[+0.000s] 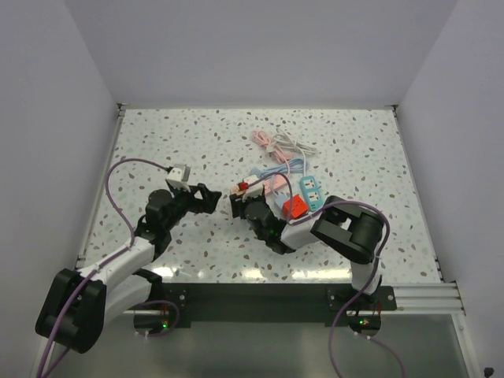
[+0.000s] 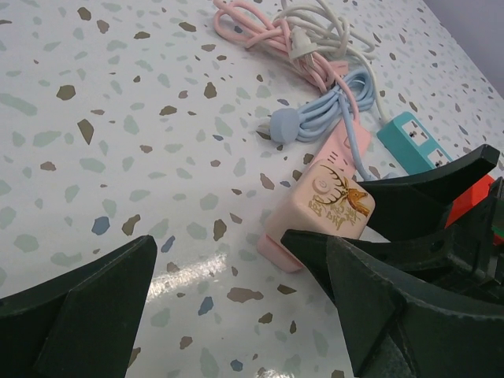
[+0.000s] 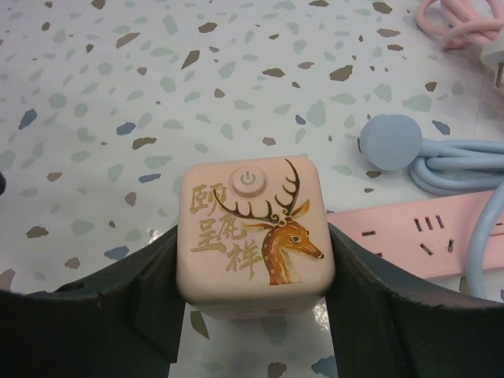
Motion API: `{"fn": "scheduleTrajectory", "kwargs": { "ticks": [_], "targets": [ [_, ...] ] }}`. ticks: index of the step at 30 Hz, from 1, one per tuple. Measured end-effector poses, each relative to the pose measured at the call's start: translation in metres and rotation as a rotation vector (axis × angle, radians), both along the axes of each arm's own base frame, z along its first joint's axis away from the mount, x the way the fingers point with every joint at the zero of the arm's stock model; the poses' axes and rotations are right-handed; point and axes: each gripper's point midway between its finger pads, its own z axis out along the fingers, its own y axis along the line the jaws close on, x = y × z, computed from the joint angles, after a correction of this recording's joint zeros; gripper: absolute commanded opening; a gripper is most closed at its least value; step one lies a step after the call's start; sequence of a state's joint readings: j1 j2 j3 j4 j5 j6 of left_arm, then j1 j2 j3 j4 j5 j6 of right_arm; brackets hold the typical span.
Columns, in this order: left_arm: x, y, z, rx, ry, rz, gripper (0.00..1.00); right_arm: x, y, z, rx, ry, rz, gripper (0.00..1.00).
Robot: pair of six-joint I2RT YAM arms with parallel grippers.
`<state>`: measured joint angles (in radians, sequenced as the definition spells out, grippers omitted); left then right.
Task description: Insert the plug
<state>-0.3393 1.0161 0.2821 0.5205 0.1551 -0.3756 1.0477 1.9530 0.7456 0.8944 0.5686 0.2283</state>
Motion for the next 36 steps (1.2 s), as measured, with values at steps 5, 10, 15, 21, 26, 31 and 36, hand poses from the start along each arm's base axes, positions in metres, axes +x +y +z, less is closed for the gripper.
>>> {"fn": "scheduleTrajectory", "kwargs": {
  "ticks": [5, 10, 15, 21, 26, 31, 36],
  "targets": [
    [-0.002, -0.001, 0.003, -0.006, -0.009, -0.008, 0.94, -0.001, 0.0, -0.002, 0.012, 0.013, -0.014, 0.0],
    [-0.003, -0.002, 0.005, -0.012, -0.02, -0.017, 0.94, -0.002, 0.001, -0.005, 0.045, 0.016, -0.026, 0.0],
    [-0.005, -0.002, 0.004, -0.015, -0.018, -0.022, 0.94, -0.003, 0.005, -0.012, 0.041, 0.007, -0.041, 0.0],
    [-0.006, -0.003, 0.009, -0.023, -0.032, -0.029, 0.94, -0.002, 0.007, -0.018, 0.029, 0.007, -0.052, 0.0],
    [-0.007, -0.005, 0.009, -0.027, -0.031, -0.039, 0.95, -0.002, 0.008, -0.02, 0.014, 0.022, -0.059, 0.0],
    [-0.007, -0.005, 0.009, -0.028, -0.031, -0.042, 0.97, -0.002, 0.009, -0.014, -0.064, 0.078, -0.078, 0.09],
    [-0.004, 0.001, 0.009, -0.023, -0.031, -0.01, 0.97, -0.004, 0.011, -0.002, -0.134, 0.141, -0.091, 0.36]
  ]
}}
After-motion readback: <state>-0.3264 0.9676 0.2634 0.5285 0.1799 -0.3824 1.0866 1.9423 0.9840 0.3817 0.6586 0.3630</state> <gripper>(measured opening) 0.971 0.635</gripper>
